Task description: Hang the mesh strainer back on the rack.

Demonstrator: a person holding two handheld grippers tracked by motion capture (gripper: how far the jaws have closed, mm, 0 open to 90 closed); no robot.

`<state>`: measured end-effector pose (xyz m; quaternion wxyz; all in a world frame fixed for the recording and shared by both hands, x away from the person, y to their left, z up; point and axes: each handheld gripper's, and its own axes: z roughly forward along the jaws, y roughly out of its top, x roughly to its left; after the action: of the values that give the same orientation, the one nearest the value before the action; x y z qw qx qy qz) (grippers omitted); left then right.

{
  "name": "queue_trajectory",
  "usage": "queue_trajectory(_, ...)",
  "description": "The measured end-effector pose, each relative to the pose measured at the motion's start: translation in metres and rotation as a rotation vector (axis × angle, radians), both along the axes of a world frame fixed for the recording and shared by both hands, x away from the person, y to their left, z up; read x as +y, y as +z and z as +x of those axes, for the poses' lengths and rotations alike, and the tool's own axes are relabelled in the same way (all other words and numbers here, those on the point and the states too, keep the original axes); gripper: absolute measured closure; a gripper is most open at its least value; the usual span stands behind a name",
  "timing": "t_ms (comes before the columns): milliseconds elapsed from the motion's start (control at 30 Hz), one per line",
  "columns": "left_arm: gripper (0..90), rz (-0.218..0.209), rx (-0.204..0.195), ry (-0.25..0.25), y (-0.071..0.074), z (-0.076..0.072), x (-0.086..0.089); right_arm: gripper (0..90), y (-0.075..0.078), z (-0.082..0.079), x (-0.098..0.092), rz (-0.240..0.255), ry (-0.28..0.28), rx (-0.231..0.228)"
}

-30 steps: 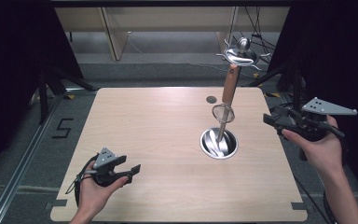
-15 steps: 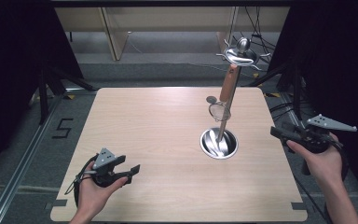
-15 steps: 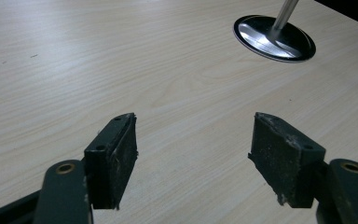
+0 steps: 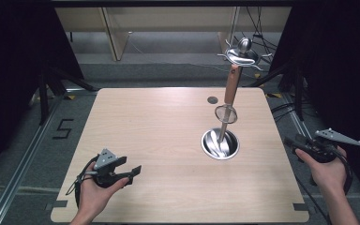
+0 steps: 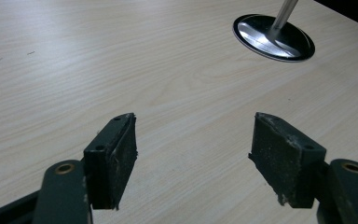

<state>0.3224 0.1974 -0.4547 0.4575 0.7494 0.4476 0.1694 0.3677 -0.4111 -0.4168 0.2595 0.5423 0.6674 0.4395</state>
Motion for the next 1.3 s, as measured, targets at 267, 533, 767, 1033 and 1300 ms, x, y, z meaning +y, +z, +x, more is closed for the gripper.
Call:
queue_trajectory(267,30.3,-0.004,0.001,0.006,0.0,-0.001,0.001,45.1,-0.02,0.0,-0.009,-0.032,-0.031,0.045)
queue_trajectory(533,29.9,-0.017,0.008,0.015,0.002,0.0,0.005,43.3,-0.037,0.0,-0.013,-0.029,-0.064,0.125)
queue_trajectory(767,29.8,-0.03,0.025,0.006,0.0,0.002,0.008,42.8,-0.043,0.0,-0.016,-0.034,-0.059,0.124)
queue_trajectory(1033,29.2,-0.035,0.035,0.013,0.0,0.002,0.006,42.2,-0.055,-0.003,-0.017,-0.031,-0.114,0.189)
queue_trajectory(1300,28.5,-0.039,0.032,-0.001,-0.001,0.003,0.005,41.2,-0.06,-0.006,-0.016,-0.028,-0.13,0.223)
